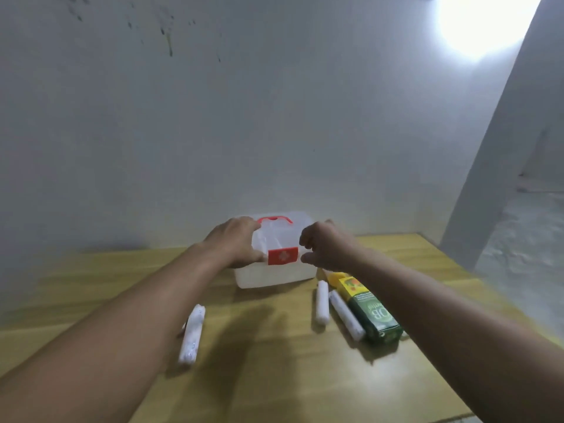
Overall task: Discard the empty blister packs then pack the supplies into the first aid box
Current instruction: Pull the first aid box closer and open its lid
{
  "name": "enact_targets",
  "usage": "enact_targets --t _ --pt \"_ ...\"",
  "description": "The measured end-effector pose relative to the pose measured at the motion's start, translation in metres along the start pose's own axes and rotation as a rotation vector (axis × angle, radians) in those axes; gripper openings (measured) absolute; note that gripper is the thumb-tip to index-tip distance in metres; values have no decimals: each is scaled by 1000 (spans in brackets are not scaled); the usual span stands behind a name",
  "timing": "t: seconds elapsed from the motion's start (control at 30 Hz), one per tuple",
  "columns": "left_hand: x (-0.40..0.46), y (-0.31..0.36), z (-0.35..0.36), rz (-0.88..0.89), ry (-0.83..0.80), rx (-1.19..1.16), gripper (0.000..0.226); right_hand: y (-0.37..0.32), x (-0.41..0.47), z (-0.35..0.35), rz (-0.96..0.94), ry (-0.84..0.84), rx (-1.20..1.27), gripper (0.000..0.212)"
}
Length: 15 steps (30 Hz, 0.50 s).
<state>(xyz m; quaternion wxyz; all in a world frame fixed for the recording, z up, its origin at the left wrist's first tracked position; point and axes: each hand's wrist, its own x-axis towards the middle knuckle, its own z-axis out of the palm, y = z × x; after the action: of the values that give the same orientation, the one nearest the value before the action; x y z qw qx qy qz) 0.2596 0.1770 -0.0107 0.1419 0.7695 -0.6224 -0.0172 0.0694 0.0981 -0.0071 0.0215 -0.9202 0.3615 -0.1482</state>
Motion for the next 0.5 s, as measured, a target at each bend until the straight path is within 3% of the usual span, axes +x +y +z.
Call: enact_targets --t 0.17,0.27,0.5 --pt "13 -14 26 43 28 76 89 9 14 30 -196 76 -241 62" --pt "18 -18 38 28 44 24 83 16 21 44 -237 68 -249 77" --pt "21 -27 43 22 138 -185 64 15 22 64 -308 221 -348 75"
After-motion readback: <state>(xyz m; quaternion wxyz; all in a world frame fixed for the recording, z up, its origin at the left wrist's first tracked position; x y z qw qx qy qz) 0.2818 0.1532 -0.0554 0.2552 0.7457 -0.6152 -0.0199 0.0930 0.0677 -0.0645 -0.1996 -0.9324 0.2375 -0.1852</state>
